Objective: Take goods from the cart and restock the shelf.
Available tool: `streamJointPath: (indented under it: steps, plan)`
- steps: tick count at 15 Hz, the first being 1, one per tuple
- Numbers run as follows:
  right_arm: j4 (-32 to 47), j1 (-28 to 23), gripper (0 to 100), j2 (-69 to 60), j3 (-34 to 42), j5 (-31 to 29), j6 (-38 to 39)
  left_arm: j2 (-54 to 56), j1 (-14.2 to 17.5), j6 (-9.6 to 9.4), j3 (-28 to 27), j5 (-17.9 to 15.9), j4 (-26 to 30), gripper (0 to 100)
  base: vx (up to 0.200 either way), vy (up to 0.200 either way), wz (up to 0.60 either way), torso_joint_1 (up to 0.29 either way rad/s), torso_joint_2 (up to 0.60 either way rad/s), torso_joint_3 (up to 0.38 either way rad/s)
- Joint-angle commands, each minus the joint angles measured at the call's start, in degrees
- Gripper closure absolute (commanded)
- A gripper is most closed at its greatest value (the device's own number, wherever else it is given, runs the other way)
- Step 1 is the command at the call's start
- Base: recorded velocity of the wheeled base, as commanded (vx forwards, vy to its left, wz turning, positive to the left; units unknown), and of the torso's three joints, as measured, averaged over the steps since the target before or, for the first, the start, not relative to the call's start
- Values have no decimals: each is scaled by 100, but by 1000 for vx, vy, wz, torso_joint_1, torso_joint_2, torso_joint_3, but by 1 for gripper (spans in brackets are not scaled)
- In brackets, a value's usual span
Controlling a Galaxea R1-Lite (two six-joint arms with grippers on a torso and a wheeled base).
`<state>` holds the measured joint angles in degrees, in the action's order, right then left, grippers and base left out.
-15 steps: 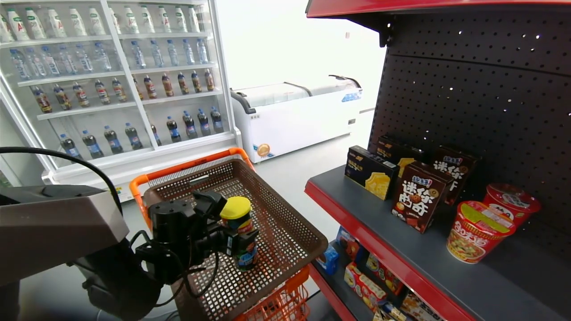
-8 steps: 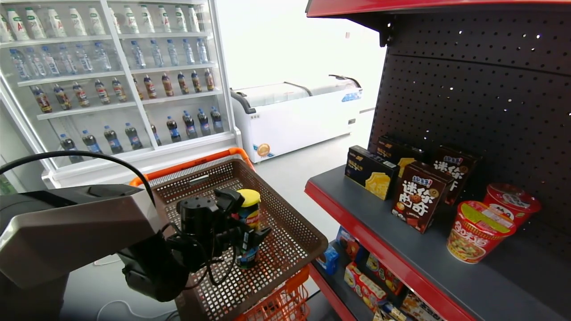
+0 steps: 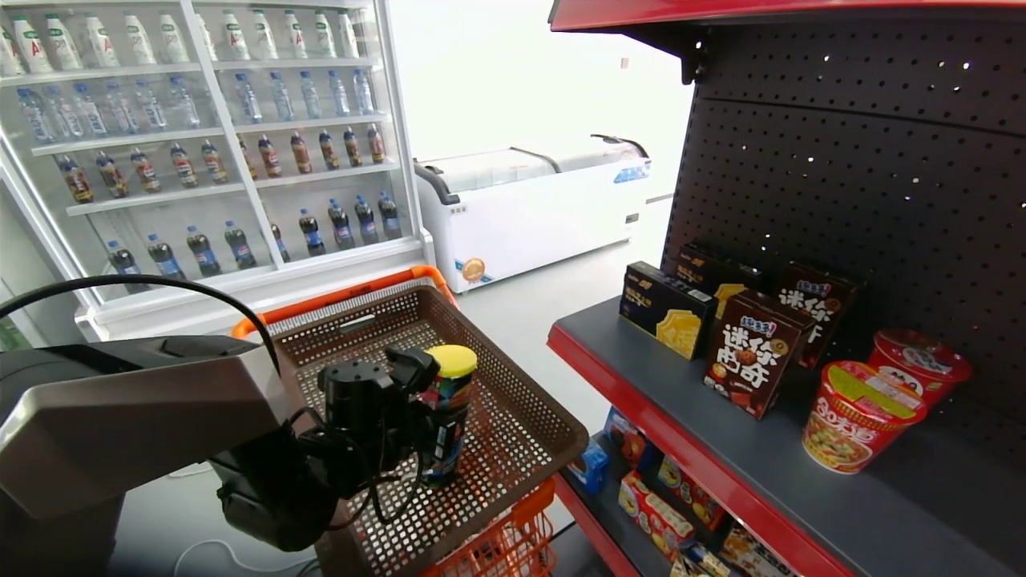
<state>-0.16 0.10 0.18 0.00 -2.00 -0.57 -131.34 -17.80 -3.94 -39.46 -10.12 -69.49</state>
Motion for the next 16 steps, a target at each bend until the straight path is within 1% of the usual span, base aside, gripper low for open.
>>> streamJointPath:
  steps: [1,2,3,4,5,6,8,9,11,12,13,14,16]
  plan:
    - [-2,-1,0,-1,0,-2,-4,750,-31,51,387,80,23,100,0,0,0,0,0,0]
    - [-2,-1,0,-1,0,-2,-4,1357,-101,51,597,643,287,100,0,0,0,0,0,0]
    - [-2,-1,0,-1,0,-2,-4,1647,-92,60,633,871,454,100,0,0,0,0,0,0]
    - [-2,-1,0,-1,0,-2,-4,2086,-57,86,729,924,621,100,0,0,0,0,0,0]
    - [-2,-1,0,-1,0,-2,-4,2649,-57,200,808,924,823,100,0,0,0,0,0,0]
    - [-2,-1,0,-1,0,-2,-4,3405,-48,271,835,915,1288,100,0,0,0,0,0,0]
    - [-2,-1,0,-1,0,-2,-4,4846,-83,262,1011,915,2361,100,0,0,0,0,0,0]
    - [-2,-1,0,8,0,-2,-4,5496,-92,253,1169,942,2616,100,0,0,0,0,0,0]
    - [-2,-1,0,-1,0,-2,-4,6454,-48,200,1485,1073,2967,100,0,0,0,0,0,0]
    - [-2,-1,0,8,0,-2,-4,7351,-48,51,1661,1117,3653,100,0,0,0,0,0,0]
    - [-2,-1,0,-1,0,-2,-4,7949,-48,-28,1696,1108,4268,100,0,0,0,0,0,0]
    - [-2,-1,0,-1,0,-2,-4,8397,-57,-46,1705,1100,4795,100,0,0,0,0,0,0]
    - [-2,-1,0,-1,0,-2,-4,9267,-75,-125,1863,1082,5639,100,0,0,0,0,0,0]
